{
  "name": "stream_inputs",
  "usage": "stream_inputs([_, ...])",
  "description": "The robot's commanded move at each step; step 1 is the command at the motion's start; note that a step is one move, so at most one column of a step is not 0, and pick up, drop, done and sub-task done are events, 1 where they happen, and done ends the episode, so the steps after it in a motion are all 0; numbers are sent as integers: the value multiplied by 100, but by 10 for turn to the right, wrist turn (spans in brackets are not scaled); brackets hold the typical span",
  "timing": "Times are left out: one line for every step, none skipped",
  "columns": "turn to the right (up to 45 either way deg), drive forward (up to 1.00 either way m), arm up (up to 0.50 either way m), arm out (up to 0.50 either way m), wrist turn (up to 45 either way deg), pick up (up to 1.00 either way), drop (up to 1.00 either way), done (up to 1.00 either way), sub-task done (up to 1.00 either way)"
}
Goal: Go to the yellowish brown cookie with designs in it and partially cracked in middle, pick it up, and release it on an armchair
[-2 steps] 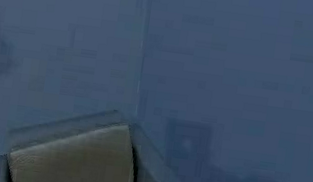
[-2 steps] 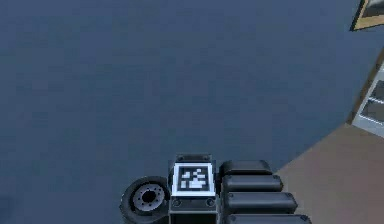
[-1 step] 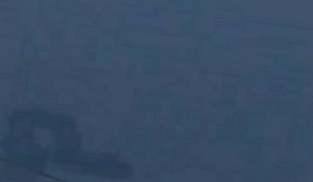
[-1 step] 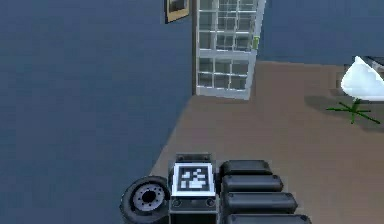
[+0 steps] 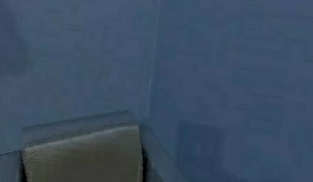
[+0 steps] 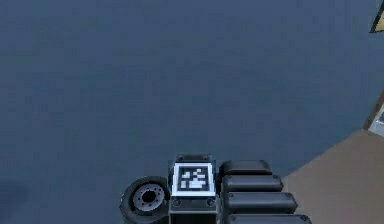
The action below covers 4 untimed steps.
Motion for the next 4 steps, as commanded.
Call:
stream_inputs([-450, 0, 0, 0, 0, 0, 0, 0, 0])
stream_inputs([-270, 0, 0, 0, 0, 0, 0, 0, 0])
stream_inputs([0, 0, 0, 32, 0, 0, 0, 0, 0])
stream_inputs([0, 0, 0, 0, 390, 0, 0, 0, 0])
